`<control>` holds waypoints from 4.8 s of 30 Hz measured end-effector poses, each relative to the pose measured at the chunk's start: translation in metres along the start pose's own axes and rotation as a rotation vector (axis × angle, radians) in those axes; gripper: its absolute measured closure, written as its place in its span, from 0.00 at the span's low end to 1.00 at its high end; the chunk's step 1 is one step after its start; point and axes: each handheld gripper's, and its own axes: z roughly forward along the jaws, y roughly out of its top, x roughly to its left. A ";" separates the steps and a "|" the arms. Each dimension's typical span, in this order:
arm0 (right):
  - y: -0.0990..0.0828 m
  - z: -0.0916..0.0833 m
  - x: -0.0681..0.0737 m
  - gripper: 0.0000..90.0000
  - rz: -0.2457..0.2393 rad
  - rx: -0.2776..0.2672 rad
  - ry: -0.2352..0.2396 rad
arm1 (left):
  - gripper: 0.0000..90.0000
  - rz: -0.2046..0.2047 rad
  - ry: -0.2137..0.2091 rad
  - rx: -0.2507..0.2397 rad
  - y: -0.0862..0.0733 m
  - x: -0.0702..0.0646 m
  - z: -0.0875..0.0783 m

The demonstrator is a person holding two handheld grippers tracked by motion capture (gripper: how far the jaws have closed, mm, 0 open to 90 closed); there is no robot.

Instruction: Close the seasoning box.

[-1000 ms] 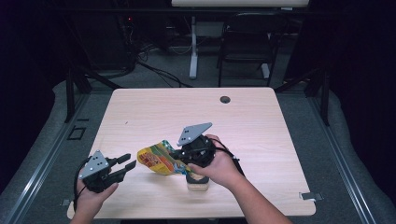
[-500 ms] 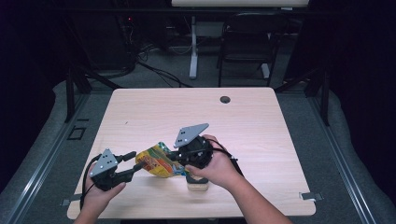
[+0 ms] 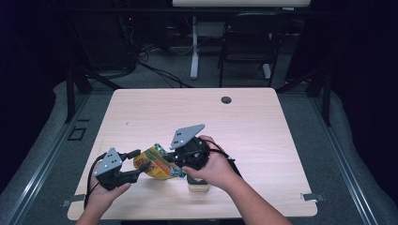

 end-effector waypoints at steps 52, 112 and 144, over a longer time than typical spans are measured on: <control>0.016 0.023 -0.002 1.00 0.011 -0.009 -0.002 | 0.52 -0.003 -0.004 0.034 -0.015 0.000 0.004; 0.031 0.041 0.000 0.75 0.046 -0.056 0.015 | 0.47 -0.113 0.079 0.001 -0.029 0.030 -0.028; -0.005 -0.024 -0.025 0.64 0.139 -0.173 -0.179 | 0.51 -0.124 0.124 -0.018 -0.030 0.038 -0.044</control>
